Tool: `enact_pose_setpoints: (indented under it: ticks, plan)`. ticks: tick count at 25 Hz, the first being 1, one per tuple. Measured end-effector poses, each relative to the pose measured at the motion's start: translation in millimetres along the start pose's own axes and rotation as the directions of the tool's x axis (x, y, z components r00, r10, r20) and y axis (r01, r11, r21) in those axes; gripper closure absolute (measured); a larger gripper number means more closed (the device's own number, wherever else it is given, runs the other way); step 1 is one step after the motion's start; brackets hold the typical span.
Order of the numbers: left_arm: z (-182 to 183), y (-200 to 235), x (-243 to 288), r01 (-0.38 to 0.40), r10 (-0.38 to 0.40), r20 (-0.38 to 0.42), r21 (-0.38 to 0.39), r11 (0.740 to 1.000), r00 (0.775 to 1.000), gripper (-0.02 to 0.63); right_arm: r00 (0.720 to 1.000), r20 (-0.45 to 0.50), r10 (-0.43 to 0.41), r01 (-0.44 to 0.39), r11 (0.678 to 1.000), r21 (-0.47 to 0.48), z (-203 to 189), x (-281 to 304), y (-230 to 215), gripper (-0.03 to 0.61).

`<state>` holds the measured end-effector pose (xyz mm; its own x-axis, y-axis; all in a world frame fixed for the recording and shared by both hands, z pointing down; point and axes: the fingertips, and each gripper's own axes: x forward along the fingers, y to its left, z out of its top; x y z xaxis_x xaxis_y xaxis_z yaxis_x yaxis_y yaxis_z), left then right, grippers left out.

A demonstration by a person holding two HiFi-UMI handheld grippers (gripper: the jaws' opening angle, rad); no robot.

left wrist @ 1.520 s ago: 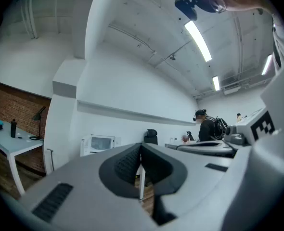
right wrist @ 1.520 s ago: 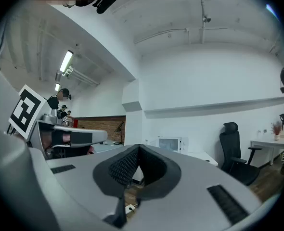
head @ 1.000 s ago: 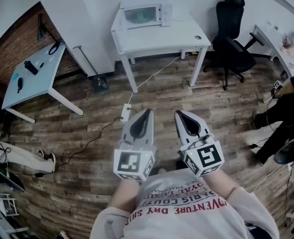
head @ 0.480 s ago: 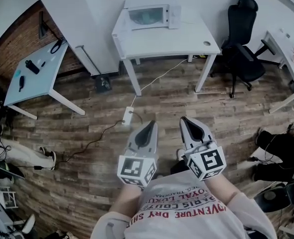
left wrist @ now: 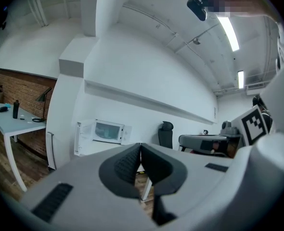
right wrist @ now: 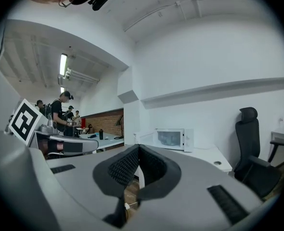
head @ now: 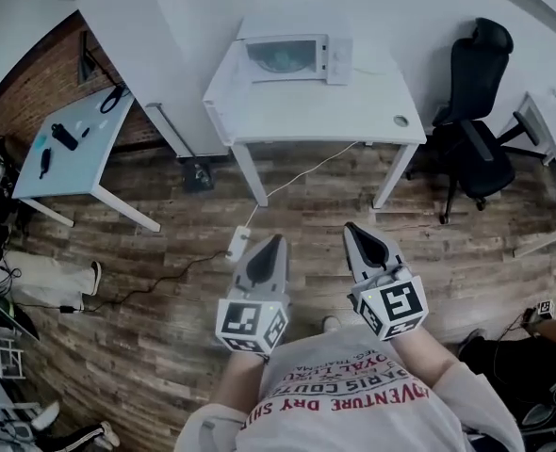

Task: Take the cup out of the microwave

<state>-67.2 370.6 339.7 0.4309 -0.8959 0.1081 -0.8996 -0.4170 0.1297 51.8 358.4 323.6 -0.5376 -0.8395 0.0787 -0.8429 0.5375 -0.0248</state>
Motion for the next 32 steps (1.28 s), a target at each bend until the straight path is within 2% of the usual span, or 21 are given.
enact_pose_setpoints:
  ticks: [8, 15, 25, 32]
  plan:
    - [6.0, -4.1, 75.9, -0.018, 0.017, -0.014, -0.008, 1.000, 1.000, 0.606, 1.000, -0.009, 0.016, -0.016, 1.000, 0.025, 7.2, 37.5, -68.2, 0.568]
    - [-4.7, 27.0, 137.3, 0.009, -0.010, -0.044, -0.022, 1.000, 0.999, 0.606, 0.999, -0.032, -0.019, 0.020, 0.999, 0.034, -5.7, 87.2, -99.2, 0.568]
    - [33.4, 126.8, 260.8, 0.122, -0.122, -0.036, -0.017, 0.992, 0.992, 0.606, 0.991, -0.024, -0.133, 0.134, 0.990, 0.035, 16.4, 232.4, -145.2, 0.568]
    - [56.7, 199.9, 327.7, 0.163, -0.163, -0.049, -0.003, 0.987, 0.985, 0.606, 0.987, -0.026, -0.160, 0.161, 0.986, 0.040, 30.6, 331.6, -158.3, 0.568]
